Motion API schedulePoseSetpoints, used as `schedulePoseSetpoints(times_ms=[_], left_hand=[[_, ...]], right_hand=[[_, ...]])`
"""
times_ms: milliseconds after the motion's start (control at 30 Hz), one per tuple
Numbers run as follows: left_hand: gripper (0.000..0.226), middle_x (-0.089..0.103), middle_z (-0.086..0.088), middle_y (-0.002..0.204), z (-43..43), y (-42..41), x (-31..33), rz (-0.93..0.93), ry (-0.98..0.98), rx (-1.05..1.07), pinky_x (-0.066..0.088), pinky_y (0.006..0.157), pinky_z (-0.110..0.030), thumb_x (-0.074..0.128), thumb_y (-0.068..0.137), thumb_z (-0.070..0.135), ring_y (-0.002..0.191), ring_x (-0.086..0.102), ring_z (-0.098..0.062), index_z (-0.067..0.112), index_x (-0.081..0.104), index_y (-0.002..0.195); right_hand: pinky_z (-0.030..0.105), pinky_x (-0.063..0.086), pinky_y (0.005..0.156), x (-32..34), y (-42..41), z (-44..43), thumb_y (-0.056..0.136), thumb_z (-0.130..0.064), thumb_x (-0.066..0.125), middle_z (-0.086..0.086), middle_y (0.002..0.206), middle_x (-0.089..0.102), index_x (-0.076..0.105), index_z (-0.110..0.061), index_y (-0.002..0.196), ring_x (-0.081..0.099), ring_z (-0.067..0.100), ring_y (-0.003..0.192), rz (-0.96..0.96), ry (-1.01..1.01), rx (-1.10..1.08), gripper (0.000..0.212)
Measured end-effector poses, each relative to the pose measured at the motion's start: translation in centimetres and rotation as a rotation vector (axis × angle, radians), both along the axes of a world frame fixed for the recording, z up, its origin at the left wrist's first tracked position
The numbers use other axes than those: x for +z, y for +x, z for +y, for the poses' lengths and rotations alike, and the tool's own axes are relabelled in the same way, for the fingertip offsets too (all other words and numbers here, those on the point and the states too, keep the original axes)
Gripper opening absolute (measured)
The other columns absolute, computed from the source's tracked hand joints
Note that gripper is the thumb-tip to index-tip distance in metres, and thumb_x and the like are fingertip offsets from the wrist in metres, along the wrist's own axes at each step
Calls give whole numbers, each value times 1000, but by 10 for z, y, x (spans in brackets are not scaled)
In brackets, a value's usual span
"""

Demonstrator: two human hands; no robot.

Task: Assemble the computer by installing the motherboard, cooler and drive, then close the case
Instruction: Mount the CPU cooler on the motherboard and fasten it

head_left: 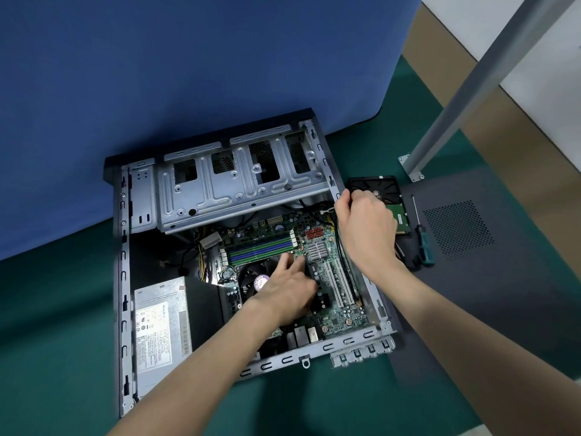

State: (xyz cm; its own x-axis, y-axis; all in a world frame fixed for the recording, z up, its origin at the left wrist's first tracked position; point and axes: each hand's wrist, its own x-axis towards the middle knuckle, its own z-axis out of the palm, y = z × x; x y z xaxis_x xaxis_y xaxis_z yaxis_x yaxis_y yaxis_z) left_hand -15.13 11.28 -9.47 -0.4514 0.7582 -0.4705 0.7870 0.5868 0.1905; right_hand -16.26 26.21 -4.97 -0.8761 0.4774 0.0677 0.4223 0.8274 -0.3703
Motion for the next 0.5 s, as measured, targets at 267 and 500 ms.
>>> schedulePoseSetpoints(times_ms=[267, 500], left_hand=[[37, 58, -9, 83, 1, 3, -2, -15, 8, 15, 6, 111, -53, 59, 86, 3, 132, 27, -30, 16, 40, 57], [36, 59, -10, 80, 5, 9, -7, 40, -17, -25, -2, 113, -54, 53, 83, -7, 138, 22, -35, 14, 38, 57]], right_hand=[[39, 39, 64, -2, -1, 0, 104, -28, 32, 16, 97, 64, 62, 0, 94, 61, 41, 84, -1, 12, -1, 42], [39, 40, 64, -3, -1, 0, 104, -28, 33, 16, 96, 64, 63, 0, 94, 62, 41, 83, 11, 29, -1, 42]])
